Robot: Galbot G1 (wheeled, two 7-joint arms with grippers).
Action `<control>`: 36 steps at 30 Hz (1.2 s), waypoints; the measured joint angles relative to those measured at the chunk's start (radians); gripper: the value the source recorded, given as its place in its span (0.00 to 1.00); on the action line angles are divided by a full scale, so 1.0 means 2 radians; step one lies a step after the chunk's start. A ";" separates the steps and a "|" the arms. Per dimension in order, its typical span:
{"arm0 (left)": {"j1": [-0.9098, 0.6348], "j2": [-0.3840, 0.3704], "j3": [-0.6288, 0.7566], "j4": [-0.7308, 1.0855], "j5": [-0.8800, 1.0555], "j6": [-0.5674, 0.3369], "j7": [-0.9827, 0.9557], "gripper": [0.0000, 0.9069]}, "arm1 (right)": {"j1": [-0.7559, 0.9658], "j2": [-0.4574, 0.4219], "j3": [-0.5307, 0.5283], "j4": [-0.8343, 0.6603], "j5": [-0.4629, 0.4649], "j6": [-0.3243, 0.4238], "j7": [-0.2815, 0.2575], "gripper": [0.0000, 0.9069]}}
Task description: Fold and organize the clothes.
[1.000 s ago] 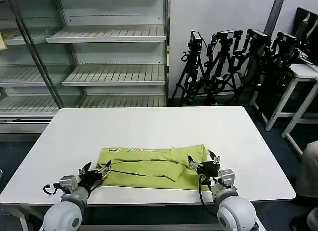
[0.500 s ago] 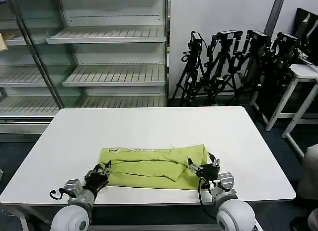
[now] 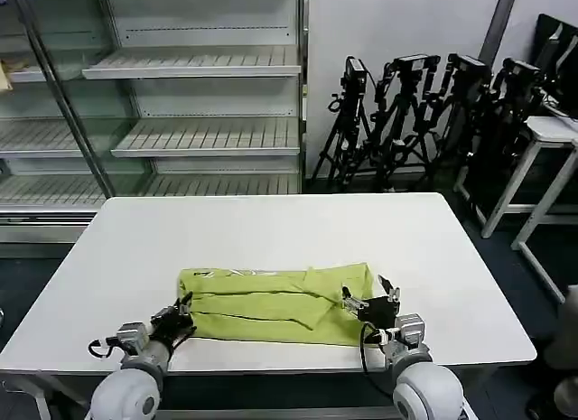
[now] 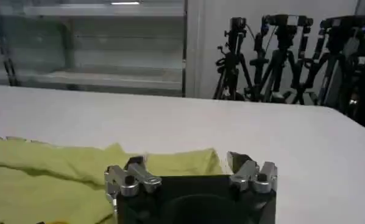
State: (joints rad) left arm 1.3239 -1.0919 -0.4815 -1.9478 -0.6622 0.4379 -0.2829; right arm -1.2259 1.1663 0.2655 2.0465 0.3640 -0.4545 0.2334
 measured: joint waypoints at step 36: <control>0.016 0.070 0.028 -0.116 0.115 0.034 0.037 0.01 | -0.003 -0.005 0.007 0.013 -0.036 0.014 -0.002 1.00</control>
State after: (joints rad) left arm 1.3558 -0.9515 -0.4257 -2.1795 -0.4331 0.5055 -0.2081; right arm -1.2313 1.1570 0.2801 2.0731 0.2911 -0.4264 0.2289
